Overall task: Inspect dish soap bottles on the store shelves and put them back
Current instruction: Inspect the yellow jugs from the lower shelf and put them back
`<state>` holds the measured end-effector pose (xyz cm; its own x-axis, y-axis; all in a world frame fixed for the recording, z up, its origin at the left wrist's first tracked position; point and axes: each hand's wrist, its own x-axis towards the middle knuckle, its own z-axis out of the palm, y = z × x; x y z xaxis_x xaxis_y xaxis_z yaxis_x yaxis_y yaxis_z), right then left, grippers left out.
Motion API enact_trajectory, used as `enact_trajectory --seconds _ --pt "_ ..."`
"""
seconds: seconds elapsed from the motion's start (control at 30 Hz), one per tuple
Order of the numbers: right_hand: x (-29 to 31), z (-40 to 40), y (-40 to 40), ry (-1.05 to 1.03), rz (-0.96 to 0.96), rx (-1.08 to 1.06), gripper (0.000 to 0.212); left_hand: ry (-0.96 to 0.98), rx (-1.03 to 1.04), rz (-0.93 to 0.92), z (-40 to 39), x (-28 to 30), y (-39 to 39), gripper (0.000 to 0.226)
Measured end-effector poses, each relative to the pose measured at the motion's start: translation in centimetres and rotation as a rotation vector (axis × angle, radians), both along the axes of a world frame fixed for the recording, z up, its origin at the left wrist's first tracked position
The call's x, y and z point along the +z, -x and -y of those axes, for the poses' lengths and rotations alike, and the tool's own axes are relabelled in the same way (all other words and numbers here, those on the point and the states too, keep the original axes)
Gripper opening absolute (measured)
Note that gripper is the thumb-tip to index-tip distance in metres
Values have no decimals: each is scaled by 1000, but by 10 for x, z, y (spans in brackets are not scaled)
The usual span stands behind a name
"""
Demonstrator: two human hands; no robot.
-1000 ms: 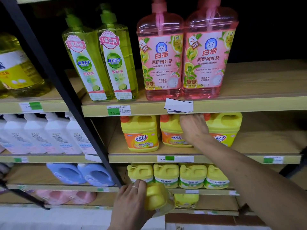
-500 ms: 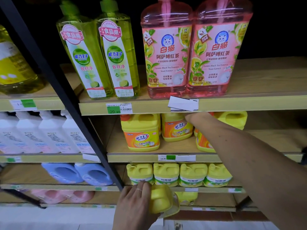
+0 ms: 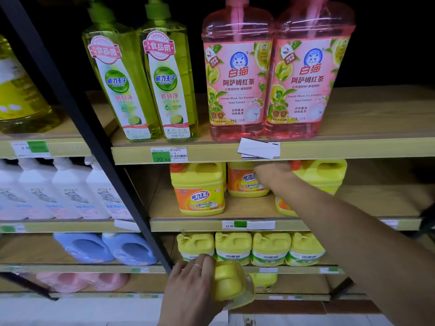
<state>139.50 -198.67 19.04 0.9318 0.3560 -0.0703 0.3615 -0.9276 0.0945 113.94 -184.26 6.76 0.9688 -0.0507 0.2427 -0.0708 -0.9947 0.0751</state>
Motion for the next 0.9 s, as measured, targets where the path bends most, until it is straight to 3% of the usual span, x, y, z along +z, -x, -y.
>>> enact_trajectory --seconds 0.07,0.1,0.13,0.2,0.23,0.27,0.43,0.57,0.63,0.73,0.83,0.9 --pt "-15 18 21 -150 108 149 38 -19 -14 4 -2 8 -4 68" --pt "-27 32 38 -246 67 235 53 -35 -20 -14 -3 14 -7 73" --pt "-39 50 59 -394 -101 309 73 -60 -20 -35 -4 22 -10 78" --pt "-53 86 103 -635 -625 345 110 -89 9 -86 -4 47 -18 86" --pt "-60 99 120 -711 -799 341 121 -77 47 -109 -3 64 -22 89" --pt "-65 107 134 -772 -812 357 126 -58 81 -94 -2 82 -28 91" --pt "-56 114 156 -1214 -599 197 88 94 -75 -125 20 191 -63 104" --pt "-28 141 158 -1562 -653 175 69 132 -227 -127 69 268 -83 108" --pt "-23 159 158 -1694 -671 127 68 294 -244 4 90 281 -82 113" --pt "-18 189 158 -1834 -705 49 96 561 -160 282 114 258 -63 119" --pt "-5 219 158 -1901 -721 30 101 1106 -61 16 153 220 -38 126" --pt "0 235 157 -1918 -741 36 97 1393 -34 -166 181 198 -36 107"
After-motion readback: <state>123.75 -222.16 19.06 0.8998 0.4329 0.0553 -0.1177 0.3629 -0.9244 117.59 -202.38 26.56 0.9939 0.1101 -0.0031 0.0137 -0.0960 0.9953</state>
